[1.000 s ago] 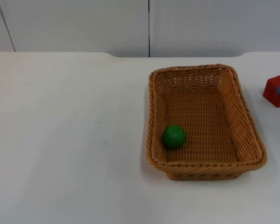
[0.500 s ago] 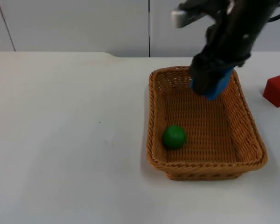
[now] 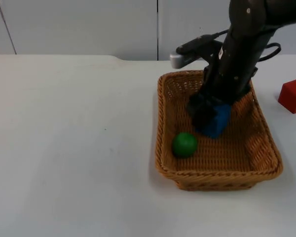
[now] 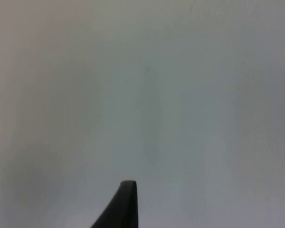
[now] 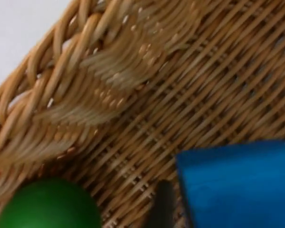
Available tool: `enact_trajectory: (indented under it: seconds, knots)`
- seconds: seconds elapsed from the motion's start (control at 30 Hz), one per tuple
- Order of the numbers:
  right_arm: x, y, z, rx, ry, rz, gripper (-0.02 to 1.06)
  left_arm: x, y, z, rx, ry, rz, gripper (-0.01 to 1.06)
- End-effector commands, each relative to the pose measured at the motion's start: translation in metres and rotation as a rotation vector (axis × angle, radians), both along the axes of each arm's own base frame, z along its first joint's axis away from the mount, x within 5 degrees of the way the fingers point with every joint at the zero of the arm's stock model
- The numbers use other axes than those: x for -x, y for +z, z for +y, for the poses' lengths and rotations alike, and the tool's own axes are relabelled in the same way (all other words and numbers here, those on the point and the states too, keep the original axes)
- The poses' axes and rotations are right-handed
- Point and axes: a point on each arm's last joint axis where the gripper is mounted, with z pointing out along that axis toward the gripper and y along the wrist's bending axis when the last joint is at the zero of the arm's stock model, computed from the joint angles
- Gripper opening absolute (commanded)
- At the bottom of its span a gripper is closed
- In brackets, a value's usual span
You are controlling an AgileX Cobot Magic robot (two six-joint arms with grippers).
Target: Place all geometric objects except the red cube into the basket.
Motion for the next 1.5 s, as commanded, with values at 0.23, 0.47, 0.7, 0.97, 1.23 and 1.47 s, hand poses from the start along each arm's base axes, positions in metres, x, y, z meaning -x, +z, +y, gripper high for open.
enact_trajectory:
  seconds: [0.23,0.47,0.7,0.97,1.23,1.47]
  knots:
    - [0.005,0.053,0.0,-0.053,-0.007,-0.087,0.85,0.001,0.001,0.001,-0.006,0.001,-0.015,1.05]
    - [0.029,0.146,-0.014,-0.123,-0.01,-0.217,0.85,0.001,0.001,0.001,-0.006,0.001,-0.013,1.05]
    - [0.066,0.213,-0.034,-0.21,-0.032,-0.344,0.85,0.002,0.0,0.001,-0.006,0.001,0.004,1.05]
    - [0.123,0.244,-0.064,-0.275,-0.052,-0.428,0.85,0.02,0.013,-0.002,0.031,0.004,-0.059,1.05]
    - [0.19,0.252,-0.099,-0.36,-0.098,-0.473,0.85,0.062,0.039,-0.001,0.022,-0.018,-0.238,1.05]
    - [0.255,0.244,-0.134,-0.44,-0.151,-0.525,0.85,0.114,0.054,0.0,0.015,-0.02,-0.411,1.05]
